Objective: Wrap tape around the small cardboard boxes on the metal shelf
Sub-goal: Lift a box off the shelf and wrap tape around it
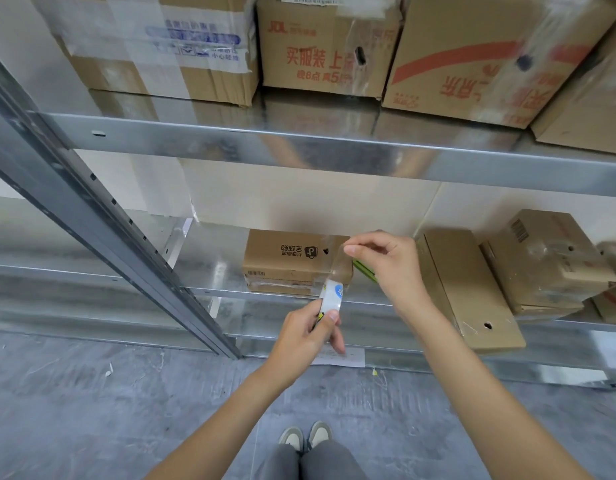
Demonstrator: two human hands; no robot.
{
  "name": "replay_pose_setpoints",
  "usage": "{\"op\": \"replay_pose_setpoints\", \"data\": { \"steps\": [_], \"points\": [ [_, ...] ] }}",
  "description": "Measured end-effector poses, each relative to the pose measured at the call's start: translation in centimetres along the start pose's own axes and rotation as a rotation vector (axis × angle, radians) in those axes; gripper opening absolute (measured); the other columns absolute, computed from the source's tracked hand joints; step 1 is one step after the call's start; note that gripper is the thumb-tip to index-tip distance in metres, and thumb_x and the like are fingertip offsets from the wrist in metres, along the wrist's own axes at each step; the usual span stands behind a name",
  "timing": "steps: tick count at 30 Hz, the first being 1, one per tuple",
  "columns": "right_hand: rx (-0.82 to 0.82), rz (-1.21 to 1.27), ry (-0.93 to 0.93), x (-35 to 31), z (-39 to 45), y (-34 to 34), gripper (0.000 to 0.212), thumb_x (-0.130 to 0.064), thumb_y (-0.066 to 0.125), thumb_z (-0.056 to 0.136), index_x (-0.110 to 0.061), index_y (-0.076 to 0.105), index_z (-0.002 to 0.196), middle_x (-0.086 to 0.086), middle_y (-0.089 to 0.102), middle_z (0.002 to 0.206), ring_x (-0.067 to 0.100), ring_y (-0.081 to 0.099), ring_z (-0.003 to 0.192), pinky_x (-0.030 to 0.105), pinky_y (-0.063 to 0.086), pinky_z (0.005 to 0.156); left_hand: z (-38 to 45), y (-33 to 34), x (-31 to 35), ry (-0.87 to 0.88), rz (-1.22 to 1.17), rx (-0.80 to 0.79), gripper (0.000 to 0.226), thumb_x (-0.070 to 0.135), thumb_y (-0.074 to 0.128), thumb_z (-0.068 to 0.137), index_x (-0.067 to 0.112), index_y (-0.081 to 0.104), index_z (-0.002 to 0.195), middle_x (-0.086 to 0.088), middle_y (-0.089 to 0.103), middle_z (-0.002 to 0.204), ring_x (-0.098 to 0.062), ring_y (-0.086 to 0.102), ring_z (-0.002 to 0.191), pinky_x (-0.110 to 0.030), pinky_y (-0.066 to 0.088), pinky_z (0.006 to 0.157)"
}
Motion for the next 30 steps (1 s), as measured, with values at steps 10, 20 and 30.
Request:
{"op": "replay_pose_setpoints", "data": {
  "steps": [10,20,30],
  "points": [
    [0.016,0.157,0.020,-0.4,3.0,-0.9,0.015,0.007,0.074,0.074,-0.007,0.073,0.077,-0.007,0.073,0.073,0.003,0.065,0.073,0.013,0.049,0.073,-0.5,0.2,-0.9,-0.091,-0.136,-0.021,0.049,0.039,0.041,0.101,0.009,0.060,0.067,-0.014,0.065,0.054,-0.022,0.072,0.093,-0.025,0.052,0.086],
    [-0.068,0.109,0.108,2.9,8.1,0.4,0.013,0.008,0.073,0.075,-0.005,0.073,0.079,-0.006,0.073,0.071,0.002,0.068,0.070,0.010,0.049,0.068,0.2,1.5,0.5,-0.110,-0.252,0.047,0.042,0.038,0.043,0.099,0.007,0.056,0.073,-0.012,0.057,0.046,-0.027,0.056,0.052,-0.049,0.051,0.075],
    [-0.172,-0.003,0.164,7.4,10.8,2.0,0.012,-0.001,0.074,0.078,0.001,0.074,0.090,0.008,0.073,0.088,0.009,0.066,0.081,0.011,0.049,0.074,2.4,1.3,-1.8,-0.243,-0.286,0.099,0.042,0.030,0.041,0.101,0.001,0.055,0.075,-0.016,0.055,0.046,-0.025,0.054,0.045,-0.052,0.052,0.079]
  ]
}}
Point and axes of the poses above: each hand's wrist, its own z-axis towards the middle knuckle, its own y-axis out of the palm, x = y × z, the point moved 6 cm from there along z, towards the middle knuckle
